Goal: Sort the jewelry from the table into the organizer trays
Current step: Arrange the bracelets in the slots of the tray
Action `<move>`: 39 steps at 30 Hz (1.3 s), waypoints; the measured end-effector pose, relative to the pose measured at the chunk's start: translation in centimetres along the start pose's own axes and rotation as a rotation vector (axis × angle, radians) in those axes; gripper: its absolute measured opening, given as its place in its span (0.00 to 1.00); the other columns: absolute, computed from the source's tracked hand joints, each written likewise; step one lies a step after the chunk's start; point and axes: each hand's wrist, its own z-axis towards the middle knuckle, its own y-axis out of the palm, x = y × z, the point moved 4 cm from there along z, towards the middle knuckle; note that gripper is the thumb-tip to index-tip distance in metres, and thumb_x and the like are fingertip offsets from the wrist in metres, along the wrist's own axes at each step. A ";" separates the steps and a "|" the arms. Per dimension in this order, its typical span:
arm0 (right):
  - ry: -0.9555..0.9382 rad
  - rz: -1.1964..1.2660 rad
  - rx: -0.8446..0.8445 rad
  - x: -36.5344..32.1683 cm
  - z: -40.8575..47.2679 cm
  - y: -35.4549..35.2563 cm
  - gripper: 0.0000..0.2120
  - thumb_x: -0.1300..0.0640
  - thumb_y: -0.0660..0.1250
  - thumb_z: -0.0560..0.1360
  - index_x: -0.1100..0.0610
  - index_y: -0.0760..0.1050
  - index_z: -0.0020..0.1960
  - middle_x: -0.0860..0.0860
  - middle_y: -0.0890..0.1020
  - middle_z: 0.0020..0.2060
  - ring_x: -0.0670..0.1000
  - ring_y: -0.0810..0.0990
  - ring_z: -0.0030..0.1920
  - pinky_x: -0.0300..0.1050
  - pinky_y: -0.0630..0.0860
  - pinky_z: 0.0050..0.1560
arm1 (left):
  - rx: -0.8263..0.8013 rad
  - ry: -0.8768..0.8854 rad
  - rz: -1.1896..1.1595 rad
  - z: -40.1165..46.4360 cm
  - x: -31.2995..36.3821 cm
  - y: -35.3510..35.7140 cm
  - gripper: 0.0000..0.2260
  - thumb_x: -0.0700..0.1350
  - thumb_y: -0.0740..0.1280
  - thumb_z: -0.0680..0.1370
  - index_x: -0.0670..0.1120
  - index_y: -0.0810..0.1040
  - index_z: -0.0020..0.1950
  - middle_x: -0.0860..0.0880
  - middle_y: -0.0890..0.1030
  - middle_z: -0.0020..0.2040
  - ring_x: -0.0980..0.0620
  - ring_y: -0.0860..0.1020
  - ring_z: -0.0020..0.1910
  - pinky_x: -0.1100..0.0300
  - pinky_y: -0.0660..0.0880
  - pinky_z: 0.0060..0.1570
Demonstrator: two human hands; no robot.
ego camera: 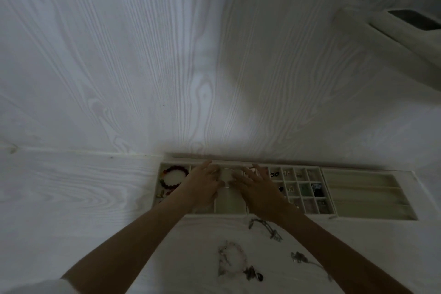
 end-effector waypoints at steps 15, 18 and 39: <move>0.074 0.244 0.140 -0.4 -0.5 -4.6 0.16 0.60 0.65 0.73 0.54 0.76 0.61 0.52 0.77 0.61 0.54 0.73 0.63 0.57 0.68 0.66 | 0.227 -0.197 -0.218 -1.3 0.1 -2.7 0.14 0.45 0.76 0.58 0.49 0.84 0.43 0.51 0.84 0.40 0.51 0.82 0.42 0.57 0.79 0.45; 0.251 0.411 0.213 -1.8 -3.0 -7.2 0.14 0.57 0.57 0.77 0.52 0.76 0.59 0.49 0.77 0.58 0.49 0.71 0.60 0.43 0.64 0.66 | 0.394 -0.380 -0.435 -4.7 1.9 -3.7 0.10 0.42 0.70 0.65 0.49 0.83 0.45 0.51 0.84 0.40 0.50 0.82 0.39 0.58 0.76 0.37; 0.649 0.918 -0.221 -9.8 -7.9 -3.7 0.07 0.53 0.60 0.79 0.56 0.71 0.52 0.52 0.80 0.45 0.51 0.79 0.44 0.48 0.75 0.44 | -0.268 -0.344 -1.195 -9.2 9.8 -1.0 0.34 0.40 0.72 0.72 0.46 0.61 0.75 0.50 0.66 0.72 0.52 0.64 0.71 0.62 0.60 0.67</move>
